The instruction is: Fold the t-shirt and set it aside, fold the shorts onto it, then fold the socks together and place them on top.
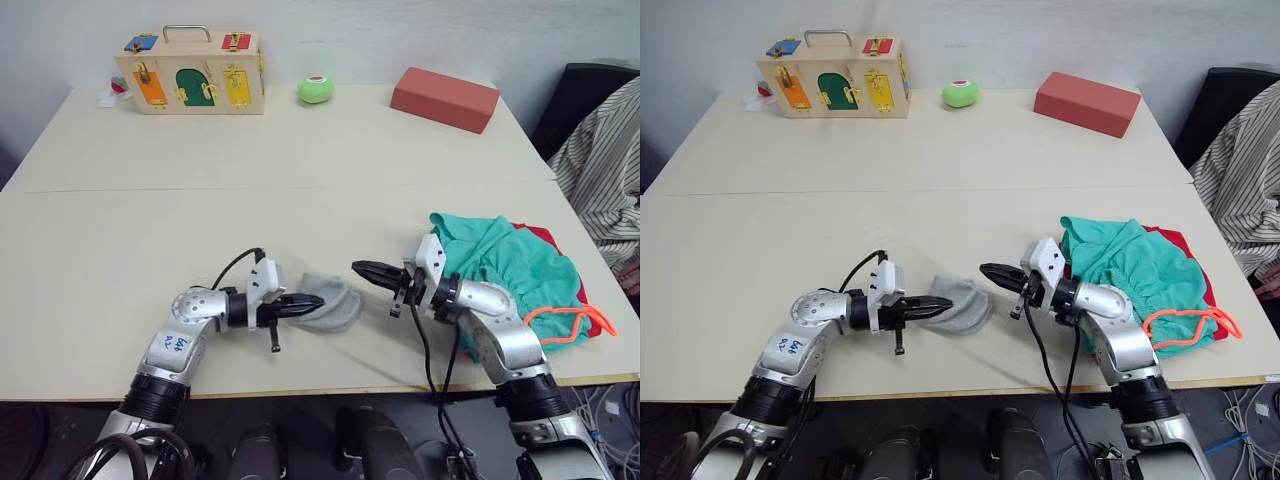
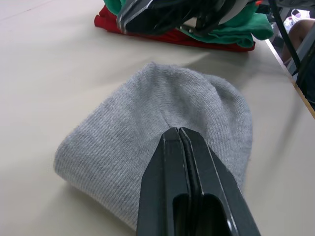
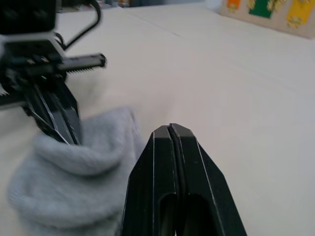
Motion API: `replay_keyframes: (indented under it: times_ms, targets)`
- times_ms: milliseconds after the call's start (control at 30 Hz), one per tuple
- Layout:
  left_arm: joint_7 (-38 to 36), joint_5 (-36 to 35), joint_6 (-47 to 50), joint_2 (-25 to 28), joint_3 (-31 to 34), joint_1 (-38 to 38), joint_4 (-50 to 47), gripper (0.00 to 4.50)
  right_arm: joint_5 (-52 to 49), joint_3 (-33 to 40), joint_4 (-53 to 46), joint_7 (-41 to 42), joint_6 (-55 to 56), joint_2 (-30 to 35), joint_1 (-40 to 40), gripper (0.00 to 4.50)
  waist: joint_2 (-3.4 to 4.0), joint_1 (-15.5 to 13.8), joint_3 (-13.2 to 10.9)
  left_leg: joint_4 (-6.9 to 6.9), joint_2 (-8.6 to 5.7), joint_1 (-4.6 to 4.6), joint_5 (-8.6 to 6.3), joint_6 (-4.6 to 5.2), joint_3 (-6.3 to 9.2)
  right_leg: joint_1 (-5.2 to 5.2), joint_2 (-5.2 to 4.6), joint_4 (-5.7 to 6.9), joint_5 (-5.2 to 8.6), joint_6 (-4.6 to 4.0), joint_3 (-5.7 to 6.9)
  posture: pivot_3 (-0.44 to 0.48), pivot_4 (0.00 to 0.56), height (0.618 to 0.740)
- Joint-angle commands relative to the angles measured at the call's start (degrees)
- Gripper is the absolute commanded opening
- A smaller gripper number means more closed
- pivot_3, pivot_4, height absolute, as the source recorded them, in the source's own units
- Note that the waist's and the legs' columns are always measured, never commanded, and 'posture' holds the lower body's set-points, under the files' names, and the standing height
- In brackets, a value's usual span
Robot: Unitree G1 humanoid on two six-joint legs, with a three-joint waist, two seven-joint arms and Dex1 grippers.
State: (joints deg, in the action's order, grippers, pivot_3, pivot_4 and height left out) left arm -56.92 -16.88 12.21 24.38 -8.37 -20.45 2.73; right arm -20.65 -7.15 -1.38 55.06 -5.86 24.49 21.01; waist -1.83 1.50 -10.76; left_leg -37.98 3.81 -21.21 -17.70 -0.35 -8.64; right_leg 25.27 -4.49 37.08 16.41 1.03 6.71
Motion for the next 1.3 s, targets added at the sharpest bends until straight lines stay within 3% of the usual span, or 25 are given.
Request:
replay_keyframes:
  times_ms: [33,267,333,400,600,667,767,833,933,1067,1300]
  targets:
    - [1.40,-2.00,1.62,-0.76,1.96,-2.19,-1.58,0.02,0.12,-1.44,-3.62,0.27,2.09,-1.77,-0.38,0.00,0.00,-0.03,0.00,0.00,-0.01,-0.01,-0.01,0.02,0.00,0.00,0.00,0.00,0.00,0.00,0.00,0.000,0.150,0.740]
    - [2.57,0.53,3.61,-0.32,0.62,-2.72,1.07,0.02,8.21,-4.65,-0.59,-3.47,8.32,-2.51,-5.82,0.00,0.00,-0.02,0.00,0.01,-0.04,-0.05,0.06,-0.13,-0.03,0.01,-0.02,-0.05,0.00,0.00,0.01,0.000,0.150,0.740]
    - [2.62,0.82,3.10,-0.71,0.53,-3.05,2.00,0.02,4.39,-2.38,-3.38,-2.25,5.66,-1.33,-7.69,0.00,0.00,-0.03,0.00,-0.01,-0.06,-0.05,0.05,-0.11,-0.05,0.01,-0.05,-0.06,-0.01,0.01,0.00,0.000,0.150,0.740]
    - [2.32,1.14,2.42,-1.00,0.19,-3.45,2.47,0.00,-0.31,0.38,-7.99,-1.87,1.84,0.08,-9.73,0.35,0.00,-0.08,0.00,-0.01,-0.05,-0.04,0.05,-0.09,-0.04,0.00,-0.04,-0.06,-0.01,0.01,0.00,0.000,0.150,0.740]
    - [1.30,1.78,0.86,-1.57,-0.79,-3.54,2.69,0.00,-18.65,9.11,-21.15,-6.74,-23.13,7.38,-15.66,2.21,0.01,-0.28,-0.01,0.00,-0.03,-0.03,-0.01,0.01,0.04,-0.02,-0.04,-0.06,-0.01,0.01,0.01,0.000,0.150,0.740]
    - [1.19,1.81,0.42,-1.52,-0.98,-3.29,2.50,0.00,-33.13,13.53,-22.61,-15.07,-39.69,9.88,-16.91,2.89,0.00,-0.12,-0.01,0.00,-0.02,-0.03,-0.04,0.06,0.05,-0.02,-0.03,-0.07,-0.01,0.01,0.01,0.000,0.150,0.740]
    - [0.96,1.86,-0.53,-1.52,-1.17,-3.11,2.73,0.00,-51.51,16.40,-22.28,-22.06,-54.43,14.00,-18.53,3.91,0.01,-0.18,-0.01,0.00,-0.01,-0.02,-0.08,0.14,0.10,-0.03,-0.06,-0.05,0.00,-0.02,0.01,0.000,0.150,0.740]
    - [1.04,1.33,-1.05,-1.98,-0.79,-3.00,2.91,0.00,-64.92,15.53,-17.56,-36.58,-60.61,15.83,-18.84,4.45,0.00,-0.08,-0.01,0.01,0.00,-0.02,-0.10,0.18,0.12,-0.03,-0.05,-0.05,0.00,-0.03,0.02,0.000,0.150,0.740]
    - [0.88,1.65,-1.64,-1.86,-0.93,-2.93,3.04,0.00,-80.02,10.58,-14.15,-51.66,-60.51,17.20,-17.77,4.45,0.00,-0.01,-0.01,0.01,-0.01,-0.04,-0.09,0.20,0.13,-0.04,-0.05,-0.08,0.00,-0.03,0.02,0.000,0.150,0.740]
    - [1.13,2.51,-1.90,-1.46,-1.15,-3.06,3.74,0.00,-90.74,5.30,-13.05,-65.24,-53.82,12.99,-13.97,4.45,-0.05,0.09,-0.01,0.05,0.00,-0.04,-0.09,0.19,0.13,-0.05,0.06,-0.15,0.01,0.00,0.02,0.000,0.150,0.740]
    - [1.35,3.98,0.99,0.37,-1.85,-2.60,4.10,0.00,-89.09,0.16,-8.74,-73.47,-50.45,5.85,-6.77,4.45,-0.09,-0.05,0.02,0.07,0.00,-0.14,-0.05,0.19,0.11,-0.02,0.04,-0.24,-0.05,0.19,-0.02,0.000,0.150,0.740]
